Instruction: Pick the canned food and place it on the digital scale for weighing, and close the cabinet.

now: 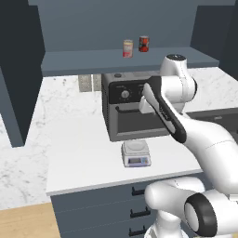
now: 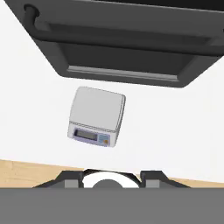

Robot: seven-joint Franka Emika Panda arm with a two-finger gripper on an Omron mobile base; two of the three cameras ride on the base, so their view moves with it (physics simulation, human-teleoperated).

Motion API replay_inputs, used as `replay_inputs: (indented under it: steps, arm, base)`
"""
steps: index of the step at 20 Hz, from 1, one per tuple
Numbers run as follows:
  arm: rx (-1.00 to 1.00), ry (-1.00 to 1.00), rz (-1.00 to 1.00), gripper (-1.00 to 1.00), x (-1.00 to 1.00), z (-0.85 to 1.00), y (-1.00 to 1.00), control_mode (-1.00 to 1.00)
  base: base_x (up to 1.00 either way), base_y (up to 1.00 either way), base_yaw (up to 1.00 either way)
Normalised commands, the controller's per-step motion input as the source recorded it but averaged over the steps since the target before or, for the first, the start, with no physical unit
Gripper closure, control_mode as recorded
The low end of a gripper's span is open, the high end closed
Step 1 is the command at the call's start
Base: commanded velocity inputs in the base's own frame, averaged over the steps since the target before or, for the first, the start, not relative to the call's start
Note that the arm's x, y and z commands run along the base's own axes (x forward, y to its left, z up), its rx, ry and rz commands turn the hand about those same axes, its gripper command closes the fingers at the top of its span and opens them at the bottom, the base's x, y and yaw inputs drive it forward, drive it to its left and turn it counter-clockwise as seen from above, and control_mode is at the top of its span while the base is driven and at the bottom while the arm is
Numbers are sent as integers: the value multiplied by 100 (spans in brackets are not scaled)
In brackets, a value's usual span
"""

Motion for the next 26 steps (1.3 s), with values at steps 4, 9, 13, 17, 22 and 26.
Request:
replay_inputs:
  steps: [4,9,13,17,22,26]
  arm:
    - [0,-8,0,-100,-28,0,0,-100]
    - [0,-32,0,-100,-63,3,3,-100]
    - [0,-26,0,-100,-50,47,13,-100]
    - [0,-19,0,-100,-27,81,18,-100]
    - [0,-26,0,-100,-5,83,13,-100]
    - [0,-26,4,-100,0,69,12,-100]
  base:
    - [0,0,0]
    - [0,0,0]
    - [0,0,0]
    - [0,0,0]
    - [0,0,0]
    - [0,0,0]
